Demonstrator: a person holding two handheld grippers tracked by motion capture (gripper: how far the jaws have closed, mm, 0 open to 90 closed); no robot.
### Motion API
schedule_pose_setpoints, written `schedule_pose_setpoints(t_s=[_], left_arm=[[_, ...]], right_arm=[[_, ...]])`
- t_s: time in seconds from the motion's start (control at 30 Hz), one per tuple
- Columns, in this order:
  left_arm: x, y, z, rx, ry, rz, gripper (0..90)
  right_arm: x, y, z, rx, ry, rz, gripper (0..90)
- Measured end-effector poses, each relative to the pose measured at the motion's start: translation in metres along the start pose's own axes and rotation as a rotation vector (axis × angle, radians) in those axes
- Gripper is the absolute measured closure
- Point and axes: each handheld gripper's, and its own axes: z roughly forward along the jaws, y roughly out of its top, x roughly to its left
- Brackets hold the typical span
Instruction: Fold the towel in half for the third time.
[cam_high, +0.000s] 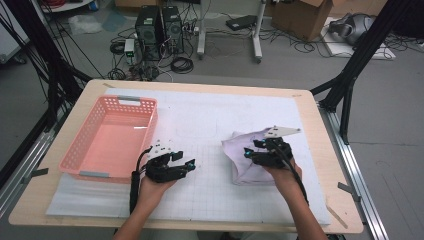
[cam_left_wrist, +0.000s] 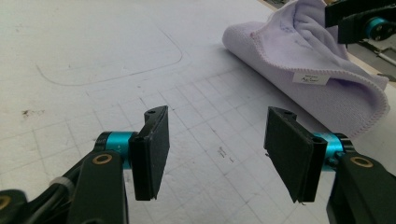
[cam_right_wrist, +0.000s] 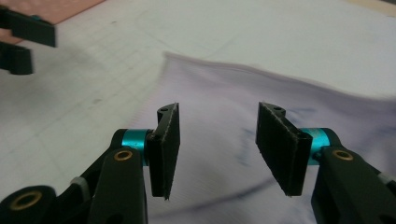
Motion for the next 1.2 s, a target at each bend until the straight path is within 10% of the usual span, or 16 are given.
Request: schedule_pose_setpoints(t_s=[0.3, 0.63, 1.2], left_arm=[[-0.001, -0.002, 0.002, 0.009, -0.004, -0.007, 40.9], [0.001, -0.003, 0.002, 0.008, -0.001, -0.009, 40.9], [0.001, -0.003, 0.003, 0.013, 0.000, -0.006, 40.9]], right_arm=[[0.028, 0.007, 0.029, 0.073, 0.060, -0.066, 48.2], [0.044, 0.007, 0.042, 0.186, -0.015, -0.186, 84.4], [-0.004, -0.042, -0.039, -0.034, -0.120, 0.056, 83.6]])
